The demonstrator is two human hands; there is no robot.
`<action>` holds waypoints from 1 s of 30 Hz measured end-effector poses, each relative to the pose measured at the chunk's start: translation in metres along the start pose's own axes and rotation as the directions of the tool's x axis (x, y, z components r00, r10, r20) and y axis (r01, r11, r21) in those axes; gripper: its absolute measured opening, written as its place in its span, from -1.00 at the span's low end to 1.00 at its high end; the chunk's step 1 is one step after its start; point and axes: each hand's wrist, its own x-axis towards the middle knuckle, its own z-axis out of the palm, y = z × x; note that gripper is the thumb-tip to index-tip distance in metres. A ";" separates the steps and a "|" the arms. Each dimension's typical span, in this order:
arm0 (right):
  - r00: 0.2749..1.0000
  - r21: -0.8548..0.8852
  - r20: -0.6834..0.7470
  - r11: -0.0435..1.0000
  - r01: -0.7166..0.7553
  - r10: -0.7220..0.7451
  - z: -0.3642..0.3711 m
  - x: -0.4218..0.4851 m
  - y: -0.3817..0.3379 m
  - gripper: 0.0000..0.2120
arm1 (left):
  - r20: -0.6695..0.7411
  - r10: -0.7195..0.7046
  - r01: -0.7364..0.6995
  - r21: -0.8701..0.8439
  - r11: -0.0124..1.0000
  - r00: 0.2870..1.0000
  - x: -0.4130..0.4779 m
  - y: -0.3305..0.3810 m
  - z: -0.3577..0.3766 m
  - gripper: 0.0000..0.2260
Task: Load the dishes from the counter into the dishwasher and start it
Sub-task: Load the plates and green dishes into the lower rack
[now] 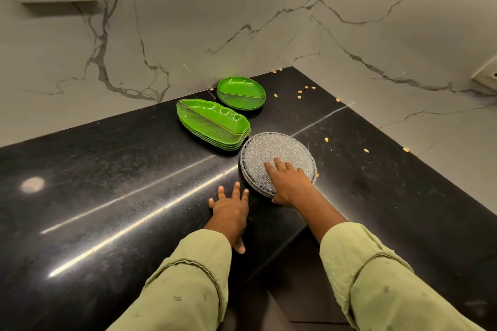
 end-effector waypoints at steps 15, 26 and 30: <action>0.981 -0.252 -0.081 0.956 0.152 -0.177 -0.023 0.001 0.016 -0.36 | 0.032 0.001 -0.001 -0.016 1.000 1.000 0.004 0.001 -0.002 0.34; 0.891 -0.196 -0.454 0.974 -0.116 0.014 -0.066 -0.010 0.020 -0.81 | 0.031 0.021 -0.022 0.018 1.000 0.999 0.001 -0.001 -0.003 0.32; 0.656 0.261 -0.651 0.925 -0.277 0.381 -0.060 -0.025 0.041 -0.85 | 0.009 0.023 -0.023 0.014 1.000 1.000 -0.003 -0.001 -0.003 0.31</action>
